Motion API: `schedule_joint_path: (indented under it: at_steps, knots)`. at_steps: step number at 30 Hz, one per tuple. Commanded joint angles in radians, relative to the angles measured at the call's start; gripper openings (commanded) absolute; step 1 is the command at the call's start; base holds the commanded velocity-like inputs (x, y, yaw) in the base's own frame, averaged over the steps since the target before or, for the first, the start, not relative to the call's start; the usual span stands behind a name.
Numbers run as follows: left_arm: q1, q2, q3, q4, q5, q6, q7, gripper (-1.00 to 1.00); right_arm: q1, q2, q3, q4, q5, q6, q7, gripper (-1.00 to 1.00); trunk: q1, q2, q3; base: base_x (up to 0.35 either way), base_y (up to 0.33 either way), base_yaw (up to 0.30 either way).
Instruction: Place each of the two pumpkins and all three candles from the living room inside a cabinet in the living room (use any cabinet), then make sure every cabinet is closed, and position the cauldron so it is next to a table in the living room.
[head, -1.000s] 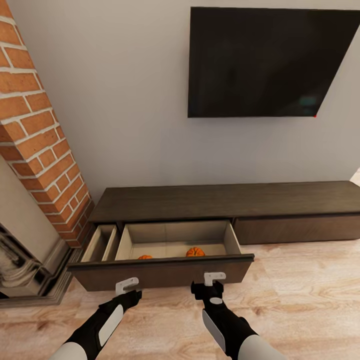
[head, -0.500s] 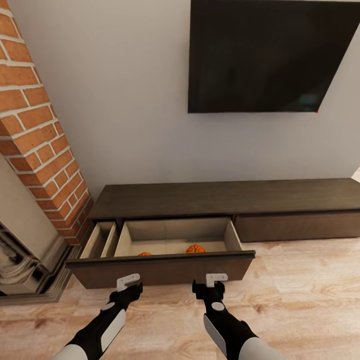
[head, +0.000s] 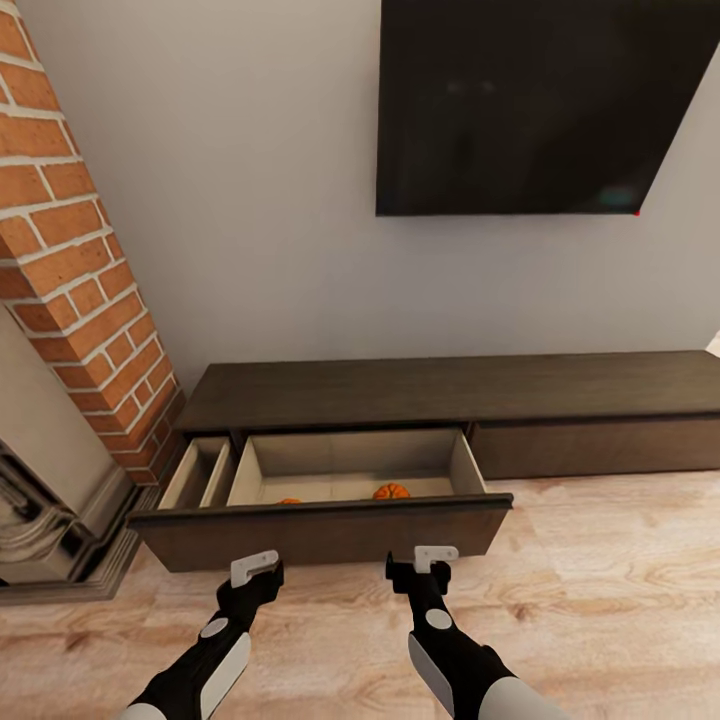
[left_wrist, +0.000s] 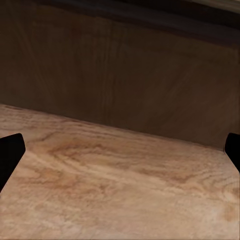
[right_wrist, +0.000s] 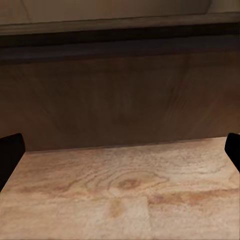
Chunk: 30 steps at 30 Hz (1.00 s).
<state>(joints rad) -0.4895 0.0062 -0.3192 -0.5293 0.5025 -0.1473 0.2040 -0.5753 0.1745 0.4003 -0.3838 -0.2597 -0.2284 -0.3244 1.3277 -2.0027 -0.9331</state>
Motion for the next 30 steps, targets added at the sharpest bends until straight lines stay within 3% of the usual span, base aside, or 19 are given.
schedule_joint_path:
  at_steps: [1,11,15,19,30]
  knots:
    - [0.004,0.0,0.0,-0.001,-0.009,-0.003,0.0,1.0,0.0,0.0,0.0,0.0,0.0,-0.001,0.003,1.0,0.004,-0.007,-0.003,0.0,0.0,0.0]
    - [0.033,0.0,-0.001,-0.001,-0.031,-0.086,-0.002,1.0,0.0,0.0,-0.004,0.0,-0.006,0.001,0.087,1.0,0.042,-0.077,-0.035,0.0,0.0,0.0]
    - [0.037,0.0,-0.001,-0.001,-0.041,-0.098,-0.002,1.0,0.0,0.0,-0.005,0.0,-0.009,0.006,0.096,1.0,0.058,-0.105,-0.047,0.0,0.0,0.0]
    - [0.043,0.0,-0.004,-0.004,-0.053,-0.113,-0.002,1.0,0.0,0.0,-0.01,-0.001,-0.011,0.009,0.108,1.0,0.058,-0.105,-0.047,0.0,0.0,0.0]
    - [0.058,0.001,-0.005,-0.016,-0.058,-0.138,0.0,1.0,0.0,0.0,-0.014,-0.001,-0.021,0.012,0.121,1.0,0.1,-0.182,-0.082,0.0,0.0,0.0]
